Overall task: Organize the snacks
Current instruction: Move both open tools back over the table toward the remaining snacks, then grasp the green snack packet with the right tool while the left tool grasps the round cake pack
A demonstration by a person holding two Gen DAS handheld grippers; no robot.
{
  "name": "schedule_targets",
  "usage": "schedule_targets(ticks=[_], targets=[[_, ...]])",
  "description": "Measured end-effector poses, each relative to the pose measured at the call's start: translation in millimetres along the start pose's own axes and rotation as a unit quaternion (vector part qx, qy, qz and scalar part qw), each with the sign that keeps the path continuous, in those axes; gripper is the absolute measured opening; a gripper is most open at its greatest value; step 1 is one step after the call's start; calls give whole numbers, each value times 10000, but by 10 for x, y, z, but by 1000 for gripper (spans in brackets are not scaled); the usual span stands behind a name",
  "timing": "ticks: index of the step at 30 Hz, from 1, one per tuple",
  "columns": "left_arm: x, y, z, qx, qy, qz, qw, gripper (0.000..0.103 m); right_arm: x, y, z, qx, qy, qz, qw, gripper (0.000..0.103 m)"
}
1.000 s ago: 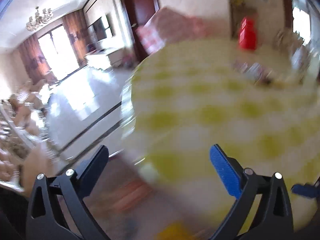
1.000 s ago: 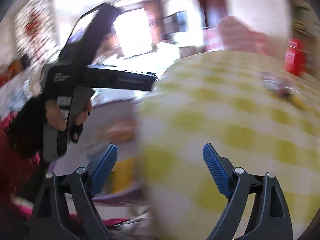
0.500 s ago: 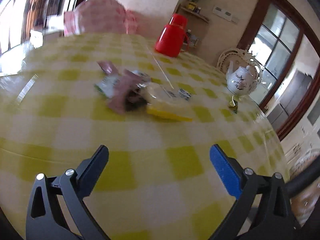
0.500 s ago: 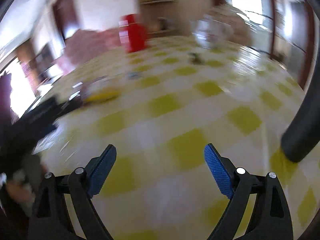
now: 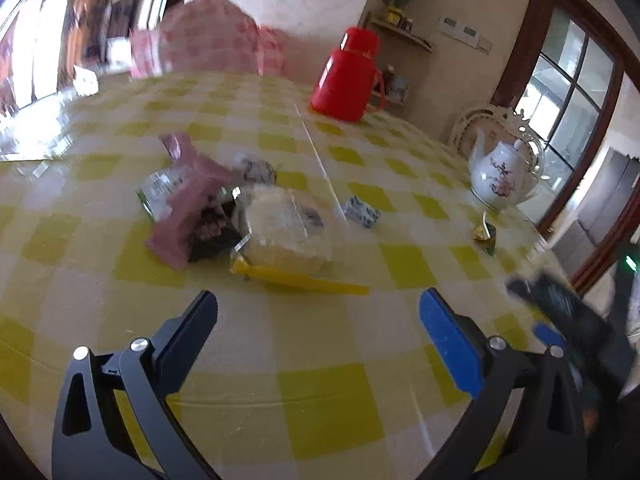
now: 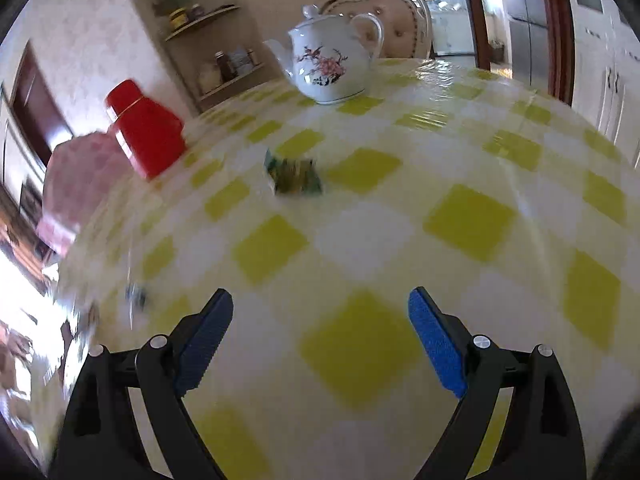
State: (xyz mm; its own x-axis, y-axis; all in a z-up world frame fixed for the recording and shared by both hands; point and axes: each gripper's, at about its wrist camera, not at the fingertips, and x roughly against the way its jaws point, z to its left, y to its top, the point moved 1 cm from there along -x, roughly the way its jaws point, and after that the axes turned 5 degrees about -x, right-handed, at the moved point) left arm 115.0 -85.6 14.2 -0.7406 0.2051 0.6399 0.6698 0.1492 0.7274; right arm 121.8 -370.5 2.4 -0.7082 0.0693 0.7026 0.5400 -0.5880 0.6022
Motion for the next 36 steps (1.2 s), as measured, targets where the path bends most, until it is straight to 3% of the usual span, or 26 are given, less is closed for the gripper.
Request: schedule_targets(ticks=[8,15,16,17,18,19,25,31,34,36], targets=[[-72,-14,-56,-202,-79,285,9994,101,-740,588,369,-13,-371,-68,9993,87],[-115,-20,13,22,-114,403,9991,101,-1052,756,507,368,-855,148,9955,87],[-116,-22,21,48,-114,410,9991,101,-1065,762,515,424,-870,162,9952,78],[-119,-25,26,56,-115,420,9990,101,-1054,761,511,441,-877,143,9951,56],[-122,-25,31,58,-125,434,9990,101,-1028,749,504,492,-904,114,9946,45],[-129,-22,34,63,-132,455,9989,101,-1003,726,502,576,-929,111,9939,42],[-130,-21,125,248,-146,540,9981,101,-420,275,429,877,-295,27,9957,37],[-48,-28,375,699,-216,500,9961,101,618,-575,310,1102,644,25,9918,37],[-11,-35,414,735,-184,492,9959,101,867,-913,278,1236,771,-59,9893,37],[1,-27,403,669,-174,469,9965,101,871,-1033,312,1326,831,137,9876,37]])
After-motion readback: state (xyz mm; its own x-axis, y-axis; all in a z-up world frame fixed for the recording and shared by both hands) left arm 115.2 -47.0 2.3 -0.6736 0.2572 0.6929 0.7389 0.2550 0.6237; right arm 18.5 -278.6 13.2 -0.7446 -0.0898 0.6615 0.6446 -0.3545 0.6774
